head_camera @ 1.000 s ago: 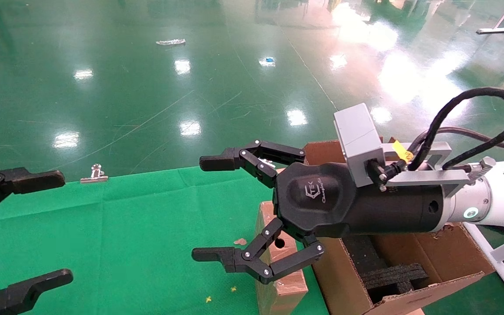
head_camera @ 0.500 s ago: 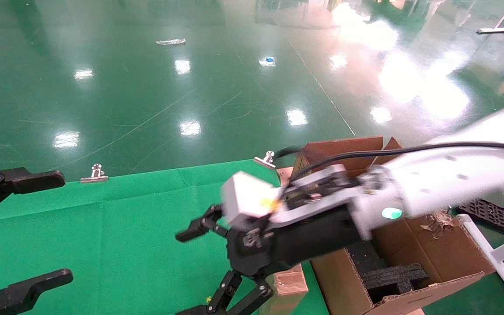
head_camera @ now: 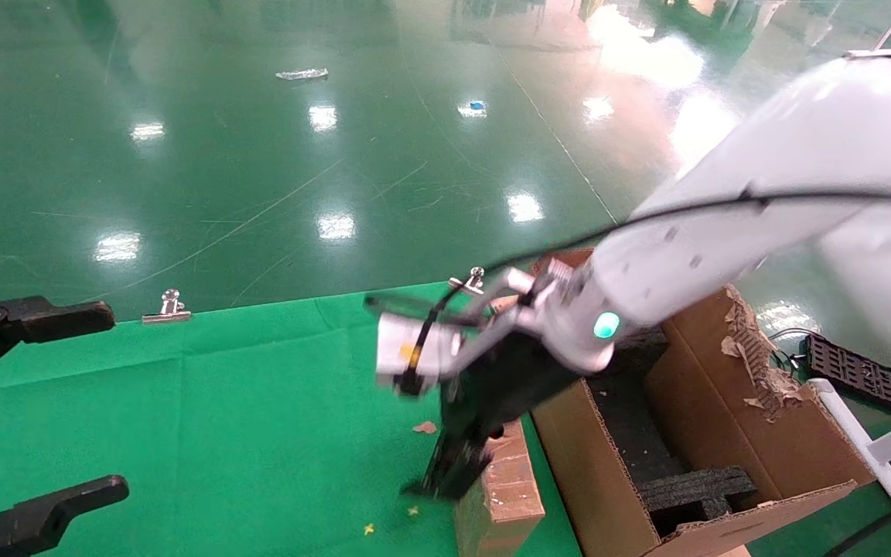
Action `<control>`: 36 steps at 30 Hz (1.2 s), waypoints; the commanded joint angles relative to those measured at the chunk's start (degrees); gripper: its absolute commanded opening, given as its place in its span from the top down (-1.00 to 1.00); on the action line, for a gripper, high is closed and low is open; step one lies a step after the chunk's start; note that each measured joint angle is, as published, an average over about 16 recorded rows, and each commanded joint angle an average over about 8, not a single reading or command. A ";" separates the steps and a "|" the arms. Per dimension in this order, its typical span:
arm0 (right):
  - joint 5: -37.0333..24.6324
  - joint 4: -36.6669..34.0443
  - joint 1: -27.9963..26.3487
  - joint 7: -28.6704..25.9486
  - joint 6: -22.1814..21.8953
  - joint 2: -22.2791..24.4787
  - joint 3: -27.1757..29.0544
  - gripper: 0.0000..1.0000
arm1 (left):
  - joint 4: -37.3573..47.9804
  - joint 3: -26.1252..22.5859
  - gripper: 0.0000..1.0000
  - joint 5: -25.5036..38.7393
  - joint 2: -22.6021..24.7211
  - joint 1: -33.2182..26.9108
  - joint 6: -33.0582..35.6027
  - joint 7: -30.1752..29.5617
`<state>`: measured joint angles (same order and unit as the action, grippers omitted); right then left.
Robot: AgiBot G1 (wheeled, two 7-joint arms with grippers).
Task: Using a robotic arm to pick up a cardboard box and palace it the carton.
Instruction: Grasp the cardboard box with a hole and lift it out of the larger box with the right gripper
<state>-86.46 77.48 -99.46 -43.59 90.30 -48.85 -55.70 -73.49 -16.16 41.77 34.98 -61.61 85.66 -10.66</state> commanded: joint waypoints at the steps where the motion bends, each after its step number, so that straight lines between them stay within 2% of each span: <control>1: -0.84 0.03 -2.72 -1.28 0.21 0.30 -1.36 -1.00 | 0.00 -0.01 -1.00 -0.01 0.00 0.00 0.00 0.00; 10: -0.64 0.16 -16.10 -3.56 0.67 0.29 -17.82 -1.00 | 0.00 -0.05 -1.00 -0.03 -0.02 -0.01 -0.02 0.02; 18: 2.95 0.36 -21.61 -4.31 -0.45 -0.90 -28.88 -1.00 | 0.00 -0.08 -1.00 -0.05 -0.03 -0.02 -0.03 0.04; 30: 5.35 0.27 -24.11 -8.16 -2.39 -2.18 -34.81 -1.00 | 0.00 -0.13 -1.00 -0.09 -0.05 -0.03 -0.06 0.06; 33: 5.55 -0.02 -25.24 -11.79 -2.51 -1.79 -35.36 -1.00 | 0.00 -0.14 -1.00 -0.10 -0.06 -0.03 -0.06 0.07; 36: 6.10 -0.89 -26.33 -18.26 -2.05 -1.38 -36.10 -1.00 | 0.00 -0.15 -1.00 -0.11 -0.06 -0.03 -0.07 0.08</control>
<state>-79.61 75.52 -125.36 -63.28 88.32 -50.29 -91.82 -73.49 -16.31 41.67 34.91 -61.64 85.59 -10.59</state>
